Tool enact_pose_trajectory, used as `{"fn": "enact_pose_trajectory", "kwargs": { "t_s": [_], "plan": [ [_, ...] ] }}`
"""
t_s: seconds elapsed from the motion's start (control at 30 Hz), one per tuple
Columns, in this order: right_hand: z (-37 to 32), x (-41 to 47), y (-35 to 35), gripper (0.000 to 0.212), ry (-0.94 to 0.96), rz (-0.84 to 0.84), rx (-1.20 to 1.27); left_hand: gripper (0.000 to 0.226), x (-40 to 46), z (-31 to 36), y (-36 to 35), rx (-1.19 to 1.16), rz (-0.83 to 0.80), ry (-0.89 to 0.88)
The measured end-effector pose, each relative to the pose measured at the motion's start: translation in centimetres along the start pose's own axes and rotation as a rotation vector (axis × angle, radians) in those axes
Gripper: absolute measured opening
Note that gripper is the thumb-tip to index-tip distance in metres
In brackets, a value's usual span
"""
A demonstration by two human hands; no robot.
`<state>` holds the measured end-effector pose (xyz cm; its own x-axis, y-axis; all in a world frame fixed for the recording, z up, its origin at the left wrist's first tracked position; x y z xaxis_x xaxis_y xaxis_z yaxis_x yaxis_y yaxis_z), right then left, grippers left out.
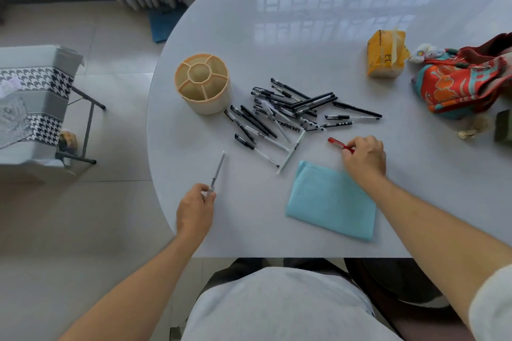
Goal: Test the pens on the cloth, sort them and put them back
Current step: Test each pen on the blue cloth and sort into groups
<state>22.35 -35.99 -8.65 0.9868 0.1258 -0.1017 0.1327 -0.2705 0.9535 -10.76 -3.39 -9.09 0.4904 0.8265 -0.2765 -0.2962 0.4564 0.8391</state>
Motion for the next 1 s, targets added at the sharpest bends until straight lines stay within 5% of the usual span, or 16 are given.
{"fn": "enact_pose_trajectory", "kwargs": {
  "t_s": [0.27,0.43,0.57,0.67,0.83,0.93,1.0],
  "plan": [
    [-1.9,-3.1,1.1,0.009,0.138,-0.060,0.287,0.036,0.9,-0.3,0.4,0.284,-0.024,0.053],
    [-4.2,-8.6,1.2,0.007,0.201,-0.192,0.530,0.025,-0.6,7.3,-1.1,0.022,-0.051,-0.370],
    [-5.7,-12.4,1.2,0.027,0.237,-0.308,0.636,0.042,-4.2,14.1,-4.4,-0.004,-0.311,-0.742],
    [-5.0,-13.6,1.0,0.020,0.104,-0.359,0.723,0.031,-5.9,16.4,-6.4,0.104,-0.447,-0.896],
    [-2.6,-14.8,0.9,0.017,-0.305,-0.419,1.196,0.023,-6.8,17.4,-7.1,0.119,-0.480,-0.926],
    [-2.9,-15.8,0.1,0.016,-0.327,-0.480,1.214,0.019,-7.7,17.6,-7.6,0.105,-0.494,-0.929],
    [-2.0,-15.0,0.3,0.019,-0.398,-0.352,1.205,0.017,-7.3,17.0,-7.5,0.116,-0.454,-0.902]
  ]
}}
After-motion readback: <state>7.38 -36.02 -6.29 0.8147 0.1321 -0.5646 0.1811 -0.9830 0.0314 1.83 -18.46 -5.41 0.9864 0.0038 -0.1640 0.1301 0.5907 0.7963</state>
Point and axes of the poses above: each hand's wrist, its own x-axis towards the middle knuckle, its own y-axis out of the back of the hand, z = x × y, the point moved 7 cm from there along x, towards the middle knuckle, and after that the axes turned 10 degrees about z, right-handed, at the moved point
